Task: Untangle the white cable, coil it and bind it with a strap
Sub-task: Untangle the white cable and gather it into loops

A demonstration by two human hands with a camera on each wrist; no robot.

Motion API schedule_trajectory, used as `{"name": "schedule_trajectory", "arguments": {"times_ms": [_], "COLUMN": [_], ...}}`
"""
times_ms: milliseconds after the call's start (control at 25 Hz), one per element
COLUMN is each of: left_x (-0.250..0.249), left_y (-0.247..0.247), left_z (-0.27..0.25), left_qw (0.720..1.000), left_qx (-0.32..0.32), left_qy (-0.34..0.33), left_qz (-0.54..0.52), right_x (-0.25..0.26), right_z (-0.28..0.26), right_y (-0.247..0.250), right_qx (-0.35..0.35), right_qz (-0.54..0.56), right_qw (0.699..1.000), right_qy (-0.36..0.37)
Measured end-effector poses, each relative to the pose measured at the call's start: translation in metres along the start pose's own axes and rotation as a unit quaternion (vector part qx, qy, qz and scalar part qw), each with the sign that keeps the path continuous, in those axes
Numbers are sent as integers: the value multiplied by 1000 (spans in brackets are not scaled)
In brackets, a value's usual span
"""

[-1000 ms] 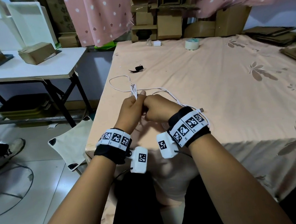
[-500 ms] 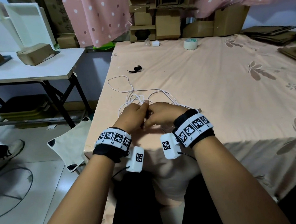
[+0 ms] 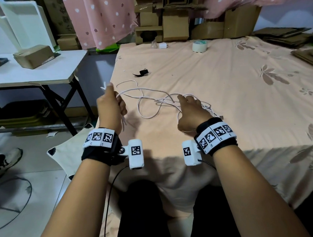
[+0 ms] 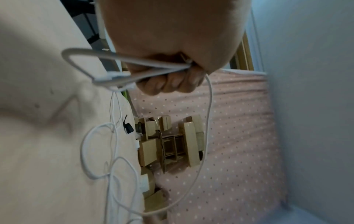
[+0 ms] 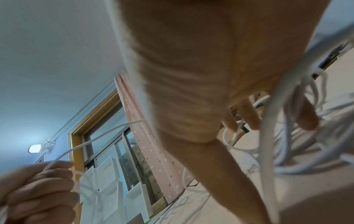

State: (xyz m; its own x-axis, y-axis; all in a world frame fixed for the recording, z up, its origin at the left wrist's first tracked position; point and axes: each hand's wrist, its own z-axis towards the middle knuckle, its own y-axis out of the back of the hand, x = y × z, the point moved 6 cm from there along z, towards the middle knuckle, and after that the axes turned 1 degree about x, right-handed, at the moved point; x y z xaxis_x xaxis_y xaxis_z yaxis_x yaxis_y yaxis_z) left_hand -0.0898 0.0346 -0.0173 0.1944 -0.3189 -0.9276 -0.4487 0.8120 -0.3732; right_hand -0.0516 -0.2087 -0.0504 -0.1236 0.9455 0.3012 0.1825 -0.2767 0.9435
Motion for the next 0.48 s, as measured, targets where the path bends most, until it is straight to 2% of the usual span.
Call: {"name": "schedule_trajectory", "arguments": {"times_ms": [120, 200, 280, 360, 480], "left_x": [-9, -9, -6, -2, 4], "left_y": [18, 24, 21, 14, 8], "left_z": [4, 6, 4, 2, 4], "left_qw": [990, 984, 984, 985, 984], "left_qx": [-89, -109, -97, -69, -30], "left_qy": [-21, -23, -10, 6, 26], "left_qz": [-107, -138, -147, -156, -175], "right_x": [-1, 2, 12, 27, 46], "right_z": [1, -1, -1, 5, 15], "right_y": [0, 5, 10, 8, -1], "right_qx": [29, 12, -25, -41, -41], "right_qz": [-31, -58, -90, -75, 33], "right_qw": [999, 998, 996, 996, 993], "right_qy": [-18, -18, -7, 31, 106]}}
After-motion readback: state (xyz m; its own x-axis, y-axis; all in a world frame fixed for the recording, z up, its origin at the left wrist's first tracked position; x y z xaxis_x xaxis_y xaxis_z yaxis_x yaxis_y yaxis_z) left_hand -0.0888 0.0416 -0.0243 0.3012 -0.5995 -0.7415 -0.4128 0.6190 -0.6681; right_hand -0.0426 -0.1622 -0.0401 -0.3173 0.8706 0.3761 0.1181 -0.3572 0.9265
